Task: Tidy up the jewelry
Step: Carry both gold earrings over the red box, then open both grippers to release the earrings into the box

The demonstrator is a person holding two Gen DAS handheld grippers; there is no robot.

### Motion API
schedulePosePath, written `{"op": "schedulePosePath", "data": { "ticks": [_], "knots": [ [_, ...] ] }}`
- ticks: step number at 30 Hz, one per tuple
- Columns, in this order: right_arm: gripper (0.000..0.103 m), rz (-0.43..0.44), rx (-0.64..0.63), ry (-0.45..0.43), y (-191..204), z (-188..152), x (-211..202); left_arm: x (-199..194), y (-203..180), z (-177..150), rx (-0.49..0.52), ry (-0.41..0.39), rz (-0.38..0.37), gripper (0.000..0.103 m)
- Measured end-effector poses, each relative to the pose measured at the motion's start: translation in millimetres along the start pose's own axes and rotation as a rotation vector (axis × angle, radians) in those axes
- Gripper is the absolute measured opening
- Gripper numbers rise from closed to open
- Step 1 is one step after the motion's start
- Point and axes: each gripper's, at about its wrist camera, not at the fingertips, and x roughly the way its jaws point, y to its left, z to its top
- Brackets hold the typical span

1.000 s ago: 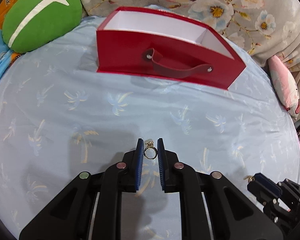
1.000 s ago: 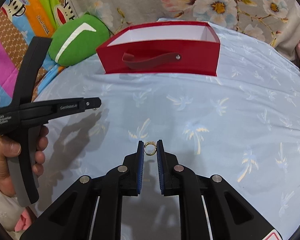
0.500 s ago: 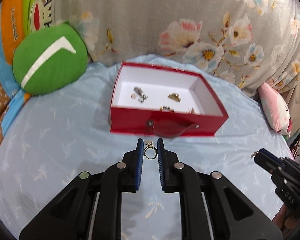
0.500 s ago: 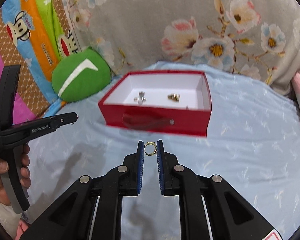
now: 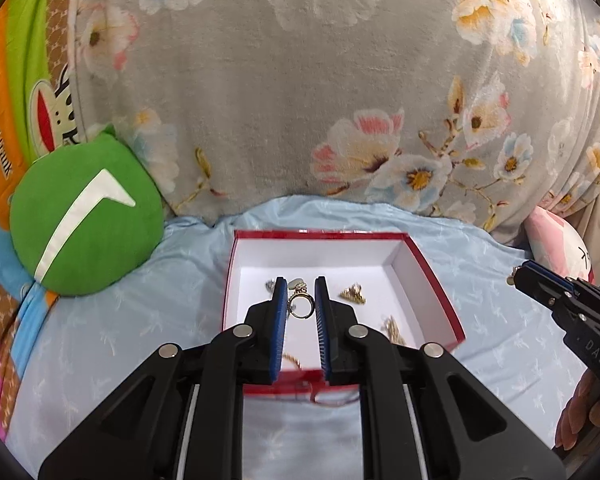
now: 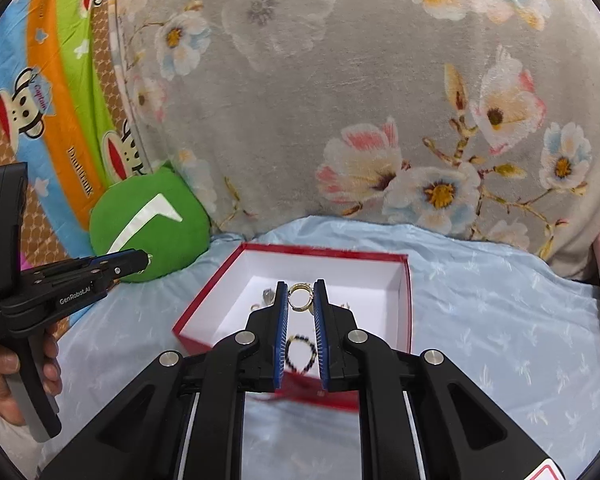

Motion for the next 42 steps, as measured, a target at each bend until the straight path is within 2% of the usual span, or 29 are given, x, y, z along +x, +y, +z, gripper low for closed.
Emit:
{"op": "schedulePosePath", "data": {
  "ticks": [8, 15, 30, 42],
  "knots": [
    [0.011, -0.012, 0.036, 0.015, -25, 35, 63, 65, 0, 36, 0.002, 0.013, -0.017, 0.013],
    [0.011, -0.030, 0.057, 0.061, -45, 46, 118, 124, -5, 49, 0.011, 0.065, -0.016, 0.013],
    [0.012, -0.060, 0.100, 0.195, -76, 25, 212, 234, -12, 40, 0.035, 0.200, 0.011, 0.013],
    [0.012, -0.074, 0.105, 0.229, -81, 17, 235, 266, -12, 31, 0.019, 0.249, 0.027, 0.014]
  ]
}}
